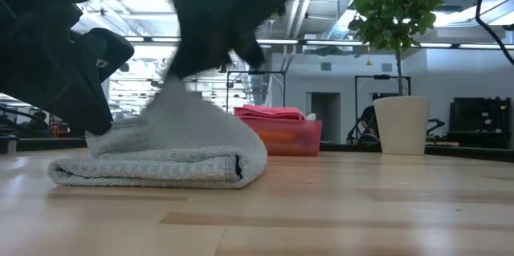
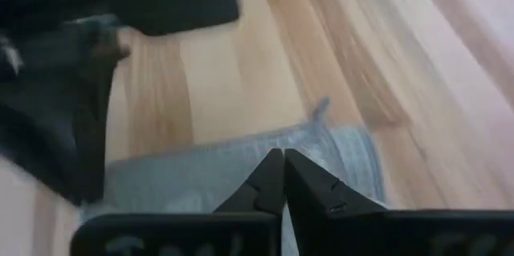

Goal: Fold microfiber towels
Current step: Fold the gray microfiber cloth

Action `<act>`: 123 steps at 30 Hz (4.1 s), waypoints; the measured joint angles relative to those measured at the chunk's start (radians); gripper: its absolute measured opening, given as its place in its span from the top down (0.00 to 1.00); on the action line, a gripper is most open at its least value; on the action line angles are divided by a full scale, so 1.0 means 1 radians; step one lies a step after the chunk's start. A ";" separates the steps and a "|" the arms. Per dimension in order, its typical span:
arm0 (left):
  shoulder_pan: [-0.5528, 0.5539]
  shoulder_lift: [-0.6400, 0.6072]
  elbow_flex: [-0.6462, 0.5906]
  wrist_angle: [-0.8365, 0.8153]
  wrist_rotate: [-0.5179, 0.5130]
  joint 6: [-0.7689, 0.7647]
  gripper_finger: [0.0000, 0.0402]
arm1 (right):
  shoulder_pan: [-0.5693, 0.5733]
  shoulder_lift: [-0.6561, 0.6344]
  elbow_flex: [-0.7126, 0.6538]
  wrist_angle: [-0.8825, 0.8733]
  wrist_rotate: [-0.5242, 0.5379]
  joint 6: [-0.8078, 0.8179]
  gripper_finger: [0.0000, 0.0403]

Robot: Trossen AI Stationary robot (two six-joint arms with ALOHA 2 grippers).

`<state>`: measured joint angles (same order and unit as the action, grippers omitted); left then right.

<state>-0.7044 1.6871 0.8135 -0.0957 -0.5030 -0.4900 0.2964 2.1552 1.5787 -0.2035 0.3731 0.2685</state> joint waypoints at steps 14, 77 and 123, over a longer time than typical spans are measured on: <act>-0.002 0.000 0.000 0.014 0.001 -0.002 0.99 | -0.026 0.015 0.003 0.063 -0.012 -0.094 0.68; -0.131 -0.001 0.105 -0.200 -0.131 -0.249 1.00 | 0.210 0.036 -0.348 0.504 0.163 0.196 0.70; 0.025 -0.049 -0.158 0.230 -0.200 -0.119 1.00 | 0.216 -0.062 -0.313 0.379 0.204 0.100 0.69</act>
<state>-0.6791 1.6379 0.6560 0.1341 -0.7033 -0.6094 0.5126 2.0933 1.2659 0.1759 0.5766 0.3688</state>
